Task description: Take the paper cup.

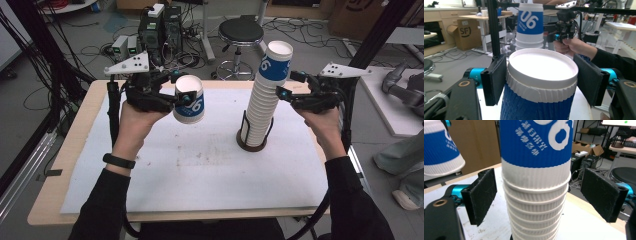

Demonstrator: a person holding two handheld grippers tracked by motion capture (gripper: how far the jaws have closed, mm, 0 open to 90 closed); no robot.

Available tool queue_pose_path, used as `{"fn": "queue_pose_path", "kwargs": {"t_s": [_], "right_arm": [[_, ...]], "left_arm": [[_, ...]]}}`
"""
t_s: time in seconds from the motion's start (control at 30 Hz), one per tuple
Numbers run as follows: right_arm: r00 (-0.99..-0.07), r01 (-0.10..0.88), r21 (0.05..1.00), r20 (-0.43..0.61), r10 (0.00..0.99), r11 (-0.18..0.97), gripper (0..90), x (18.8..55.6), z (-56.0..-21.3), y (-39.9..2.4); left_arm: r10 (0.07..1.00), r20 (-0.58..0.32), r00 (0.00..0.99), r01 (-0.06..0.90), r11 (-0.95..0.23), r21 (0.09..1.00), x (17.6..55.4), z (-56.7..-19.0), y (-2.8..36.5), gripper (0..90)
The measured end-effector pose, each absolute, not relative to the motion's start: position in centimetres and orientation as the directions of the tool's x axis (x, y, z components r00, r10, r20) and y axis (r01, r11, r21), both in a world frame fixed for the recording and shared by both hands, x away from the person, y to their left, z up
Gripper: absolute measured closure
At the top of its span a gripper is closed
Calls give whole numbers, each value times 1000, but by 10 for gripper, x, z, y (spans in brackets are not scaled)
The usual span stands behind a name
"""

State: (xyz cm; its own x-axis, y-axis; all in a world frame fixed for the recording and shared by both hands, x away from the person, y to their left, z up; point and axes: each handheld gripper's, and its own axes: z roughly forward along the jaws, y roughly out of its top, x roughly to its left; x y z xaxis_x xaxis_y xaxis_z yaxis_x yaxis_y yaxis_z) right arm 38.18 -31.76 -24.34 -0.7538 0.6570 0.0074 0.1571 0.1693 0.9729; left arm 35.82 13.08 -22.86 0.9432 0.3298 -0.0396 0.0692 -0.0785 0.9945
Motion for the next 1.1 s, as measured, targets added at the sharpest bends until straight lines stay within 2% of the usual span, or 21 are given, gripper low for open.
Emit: {"fn": "queue_pose_path", "kwargs": {"t_s": [0.53, 1.1], "right_arm": [[-799, 89, 988, -3, 601, 124, 147, 335, -267, -316], [-814, 126, 981, 18, 581, 147, 147, 327, -287, -311]], "left_arm": [[294, -79, 953, 115, -107, 988, 345, -275, 126, 295], [267, -98, 959, 133, -115, 984, 346, -281, 124, 294]]}}
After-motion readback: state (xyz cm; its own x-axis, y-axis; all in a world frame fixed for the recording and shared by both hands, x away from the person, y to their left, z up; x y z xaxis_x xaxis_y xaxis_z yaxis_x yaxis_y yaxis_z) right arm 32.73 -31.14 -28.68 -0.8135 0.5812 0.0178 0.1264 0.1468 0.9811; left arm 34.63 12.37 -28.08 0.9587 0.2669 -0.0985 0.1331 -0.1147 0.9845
